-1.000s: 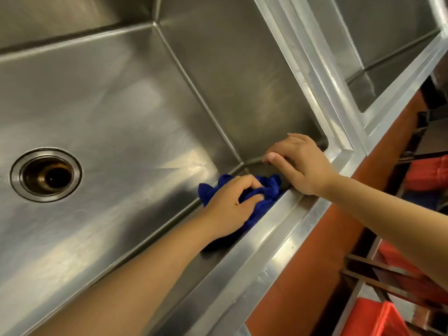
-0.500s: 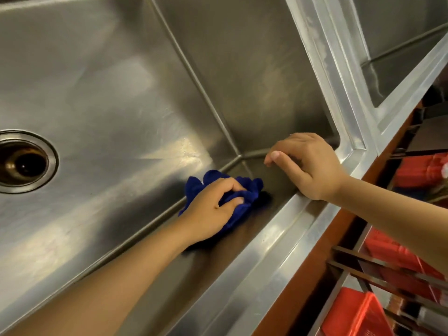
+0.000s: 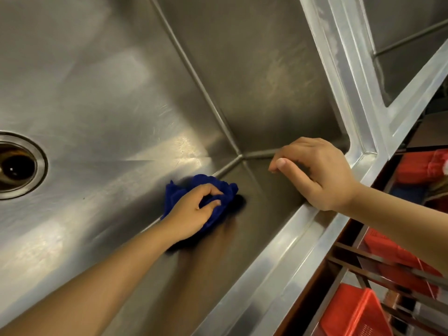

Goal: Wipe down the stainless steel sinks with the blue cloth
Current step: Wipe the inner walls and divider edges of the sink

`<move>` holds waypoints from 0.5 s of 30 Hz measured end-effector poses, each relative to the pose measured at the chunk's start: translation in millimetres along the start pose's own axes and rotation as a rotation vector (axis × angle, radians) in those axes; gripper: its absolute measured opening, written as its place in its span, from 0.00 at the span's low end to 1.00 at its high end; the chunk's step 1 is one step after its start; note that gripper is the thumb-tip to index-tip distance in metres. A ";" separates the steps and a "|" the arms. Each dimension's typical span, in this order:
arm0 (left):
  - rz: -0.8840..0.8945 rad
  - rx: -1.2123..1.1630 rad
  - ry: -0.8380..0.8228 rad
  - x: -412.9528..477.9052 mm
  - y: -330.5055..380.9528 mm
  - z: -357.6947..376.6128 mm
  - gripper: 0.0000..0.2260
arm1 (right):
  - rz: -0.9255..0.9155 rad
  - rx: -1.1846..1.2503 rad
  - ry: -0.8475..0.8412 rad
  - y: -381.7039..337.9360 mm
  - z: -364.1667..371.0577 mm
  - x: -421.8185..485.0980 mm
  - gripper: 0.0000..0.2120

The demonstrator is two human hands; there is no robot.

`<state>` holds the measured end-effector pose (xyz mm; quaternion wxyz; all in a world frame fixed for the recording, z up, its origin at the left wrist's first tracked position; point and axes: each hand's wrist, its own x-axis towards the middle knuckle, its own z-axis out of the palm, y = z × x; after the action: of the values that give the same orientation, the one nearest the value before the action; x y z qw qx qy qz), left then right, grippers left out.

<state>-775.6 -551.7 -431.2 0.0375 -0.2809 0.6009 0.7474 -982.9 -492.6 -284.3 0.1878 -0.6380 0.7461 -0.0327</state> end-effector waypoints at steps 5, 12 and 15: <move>-0.098 0.050 0.067 7.0 -6.5 1.5 0.05 | 0.003 0.005 0.011 -0.3 0.2 -1.0 0.21; 0.025 -0.043 0.021 -28.8 12.4 -0.3 0.04 | 0.018 0.004 0.009 0.7 1.1 -0.2 0.22; -0.138 -0.022 0.060 -17.5 -2.9 -2.1 0.05 | 0.018 0.006 0.018 1.5 0.3 -0.9 0.21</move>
<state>-759.0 -548.0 -425.9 0.0678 -0.3443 0.5725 0.7410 -984.1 -491.4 -284.8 0.1834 -0.6305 0.7532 -0.0391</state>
